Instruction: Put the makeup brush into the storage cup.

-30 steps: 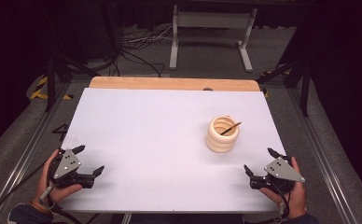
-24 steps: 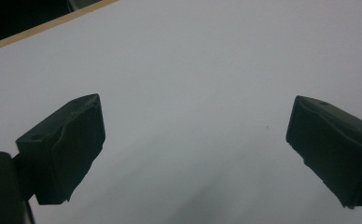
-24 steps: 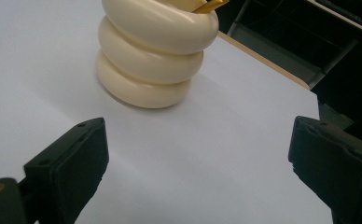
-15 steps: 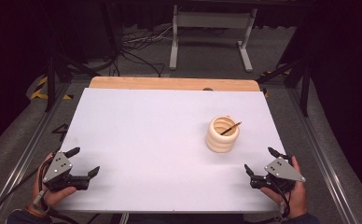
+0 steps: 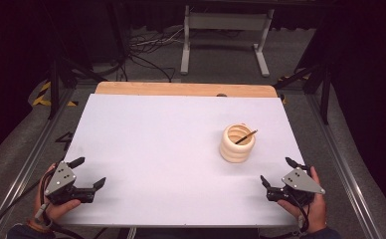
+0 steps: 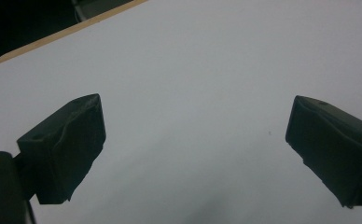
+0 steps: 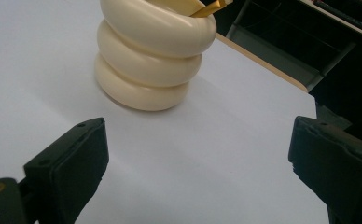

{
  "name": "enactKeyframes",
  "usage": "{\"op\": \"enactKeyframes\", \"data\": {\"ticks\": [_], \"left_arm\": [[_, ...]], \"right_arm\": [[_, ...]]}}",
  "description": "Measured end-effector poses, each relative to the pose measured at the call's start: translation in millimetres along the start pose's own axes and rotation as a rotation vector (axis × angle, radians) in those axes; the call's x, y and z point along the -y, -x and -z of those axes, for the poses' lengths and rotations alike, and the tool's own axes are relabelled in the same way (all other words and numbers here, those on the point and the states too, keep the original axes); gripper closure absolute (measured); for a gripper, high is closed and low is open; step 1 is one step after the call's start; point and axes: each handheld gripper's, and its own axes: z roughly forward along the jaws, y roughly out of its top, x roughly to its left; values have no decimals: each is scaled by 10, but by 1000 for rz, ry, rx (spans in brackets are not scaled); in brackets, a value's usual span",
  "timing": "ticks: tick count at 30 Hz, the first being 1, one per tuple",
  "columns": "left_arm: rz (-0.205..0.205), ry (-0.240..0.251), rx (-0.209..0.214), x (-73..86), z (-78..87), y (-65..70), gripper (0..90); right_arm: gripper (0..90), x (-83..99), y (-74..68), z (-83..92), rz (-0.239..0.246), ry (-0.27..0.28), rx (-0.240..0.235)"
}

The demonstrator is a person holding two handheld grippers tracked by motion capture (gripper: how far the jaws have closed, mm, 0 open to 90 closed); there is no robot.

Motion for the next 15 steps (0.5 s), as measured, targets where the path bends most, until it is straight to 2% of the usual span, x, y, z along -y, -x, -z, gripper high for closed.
{"op": "enactKeyframes", "data": {"ticks": [15], "left_arm": [[10, 5, 11, -2, 2, 1, 59]], "right_arm": [[55, -3, -3, -2, -2, -2, -1]]}}
